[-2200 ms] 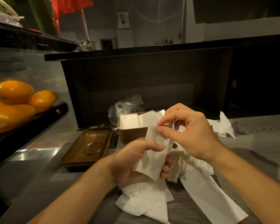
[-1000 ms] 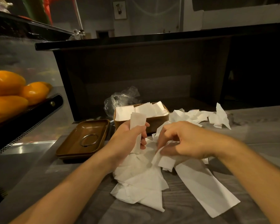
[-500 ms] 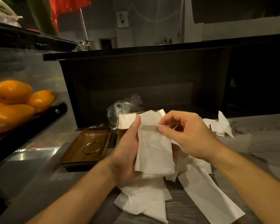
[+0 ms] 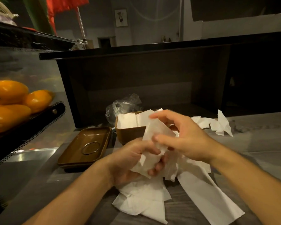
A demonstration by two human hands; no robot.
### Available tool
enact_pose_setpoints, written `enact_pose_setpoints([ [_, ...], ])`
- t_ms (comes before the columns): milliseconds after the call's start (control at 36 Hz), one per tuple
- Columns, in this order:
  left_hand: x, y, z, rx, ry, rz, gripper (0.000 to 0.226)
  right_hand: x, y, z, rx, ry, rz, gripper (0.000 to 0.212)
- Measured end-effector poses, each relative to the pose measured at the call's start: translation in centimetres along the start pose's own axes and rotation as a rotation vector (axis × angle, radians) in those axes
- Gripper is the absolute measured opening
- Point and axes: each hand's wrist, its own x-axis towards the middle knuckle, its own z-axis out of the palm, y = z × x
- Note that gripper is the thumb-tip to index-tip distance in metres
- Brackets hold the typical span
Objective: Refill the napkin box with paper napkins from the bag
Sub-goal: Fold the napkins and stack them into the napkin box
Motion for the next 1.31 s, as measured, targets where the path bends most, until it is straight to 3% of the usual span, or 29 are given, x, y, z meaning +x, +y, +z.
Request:
enact_pose_setpoints([
  [83,-0.5,0.7,0.4,0.069,0.040,0.006,0.031,-0.2,-0.2,-0.2,0.012,-0.038,-0.026,0.022],
  [194,0.2,0.7,-0.4,0.437,0.494,0.278,0.022,0.1,0.3,-0.9,0.113,0.129,-0.005,0.010],
  [250,0.7,0.3,-0.9,0.563,0.657,0.423,0.023,0.2,0.8,-1.0,0.076,0.113,0.048,0.012],
  [306,0.9,0.0,-1.0,0.617,0.667,0.470,0.028,0.2,1.2,-0.9,0.009,0.033,0.100,0.016],
  [417,1.1,-0.9,-0.9,0.637,0.539,0.336,0.030,0.0,1.8,-0.7,-0.060,-0.095,0.182,0.019],
  [556,1.2,-1.1,-1.2,0.759,0.620,0.300,0.019,0.0,1.6,-1.1,0.007,-0.056,0.189,0.018],
  [667,1.0,-0.8,-1.1,0.721,0.627,0.345,0.020,0.0,1.3,-1.2,0.045,0.008,0.137,0.012],
  [750,0.7,0.0,-0.9,0.728,0.538,0.374,0.020,0.1,0.4,-1.5,0.103,0.121,0.006,0.011],
  [861,-0.5,1.7,-0.3,0.505,0.242,0.254,0.014,-0.1,-0.7,-1.8,0.188,0.006,-0.081,0.015],
  [972,-0.6,1.9,-0.2,0.439,0.171,0.146,0.028,0.0,-1.0,-1.0,0.139,-0.054,-0.096,0.016],
  [1083,0.1,1.4,0.0,0.239,0.362,0.161,0.017,0.5,-0.4,-1.9,0.135,0.163,-0.079,0.012],
  [1139,0.5,1.1,-0.5,0.112,0.487,0.188,0.019,0.6,0.7,-3.1,-0.037,0.252,-0.007,0.012],
  [1222,0.9,0.9,-1.2,-0.034,0.634,0.225,0.017,0.1,2.2,-4.6,-0.308,0.037,0.093,0.022],
  [1306,1.0,0.7,-1.1,-0.035,0.713,0.209,0.013,-1.0,1.8,-4.9,-0.284,-0.307,0.143,0.038],
])
